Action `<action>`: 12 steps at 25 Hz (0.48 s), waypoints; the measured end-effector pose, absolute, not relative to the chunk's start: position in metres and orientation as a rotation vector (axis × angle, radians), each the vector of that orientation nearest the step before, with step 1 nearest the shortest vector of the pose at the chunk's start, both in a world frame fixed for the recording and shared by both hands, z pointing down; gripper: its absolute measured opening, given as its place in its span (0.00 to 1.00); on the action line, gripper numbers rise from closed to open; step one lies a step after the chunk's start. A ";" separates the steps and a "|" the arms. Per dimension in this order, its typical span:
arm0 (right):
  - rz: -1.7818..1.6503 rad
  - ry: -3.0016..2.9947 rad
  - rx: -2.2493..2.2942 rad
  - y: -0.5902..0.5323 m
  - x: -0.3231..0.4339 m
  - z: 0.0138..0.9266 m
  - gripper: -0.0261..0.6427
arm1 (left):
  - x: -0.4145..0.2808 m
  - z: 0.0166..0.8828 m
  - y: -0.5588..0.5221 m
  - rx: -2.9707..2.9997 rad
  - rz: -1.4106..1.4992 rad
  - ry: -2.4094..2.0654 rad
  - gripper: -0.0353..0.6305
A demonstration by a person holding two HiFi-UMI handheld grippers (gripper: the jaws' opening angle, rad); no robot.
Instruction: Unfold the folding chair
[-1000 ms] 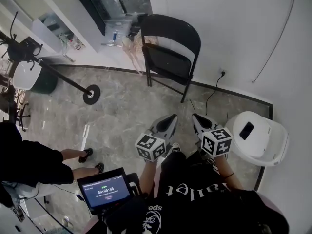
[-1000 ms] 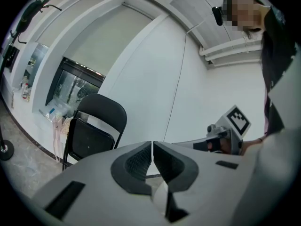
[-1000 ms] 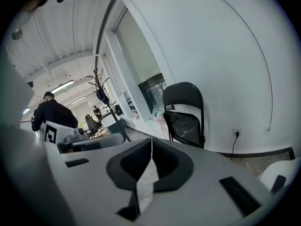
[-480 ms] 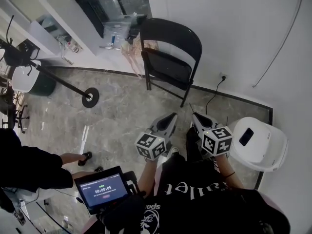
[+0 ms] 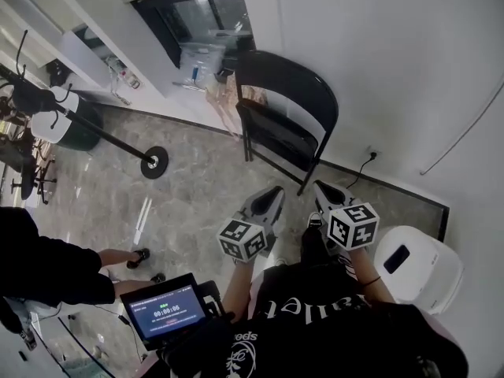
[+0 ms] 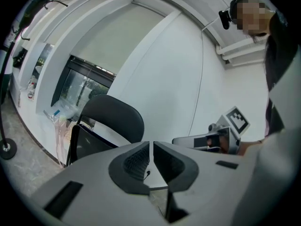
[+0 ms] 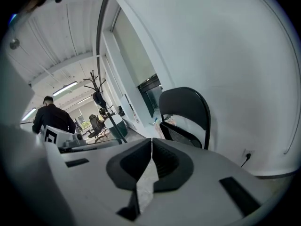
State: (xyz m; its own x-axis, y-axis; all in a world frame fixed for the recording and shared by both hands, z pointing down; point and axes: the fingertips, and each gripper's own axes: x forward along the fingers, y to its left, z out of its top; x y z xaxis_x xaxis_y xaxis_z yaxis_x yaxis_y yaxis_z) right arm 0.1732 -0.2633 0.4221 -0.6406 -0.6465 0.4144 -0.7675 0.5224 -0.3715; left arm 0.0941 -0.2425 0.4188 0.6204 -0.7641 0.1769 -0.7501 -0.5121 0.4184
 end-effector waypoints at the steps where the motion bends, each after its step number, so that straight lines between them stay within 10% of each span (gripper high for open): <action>1: 0.782 -2.540 1.184 -0.275 0.177 0.423 0.07 | 0.098 0.420 -0.254 2.378 -0.043 -1.207 0.07; 12: 0.818 -2.606 1.028 -0.406 0.207 0.427 0.07 | 0.130 0.454 -0.368 2.219 -0.052 -1.357 0.07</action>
State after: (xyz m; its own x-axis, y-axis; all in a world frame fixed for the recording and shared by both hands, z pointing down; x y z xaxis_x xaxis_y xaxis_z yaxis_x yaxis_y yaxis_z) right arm 0.2065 -0.4057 0.4267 -0.7299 -0.5595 0.3927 -0.6835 0.5997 -0.4162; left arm 0.1300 -0.3683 0.4536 0.4938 -0.8367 0.2370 -0.8162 -0.3520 0.4581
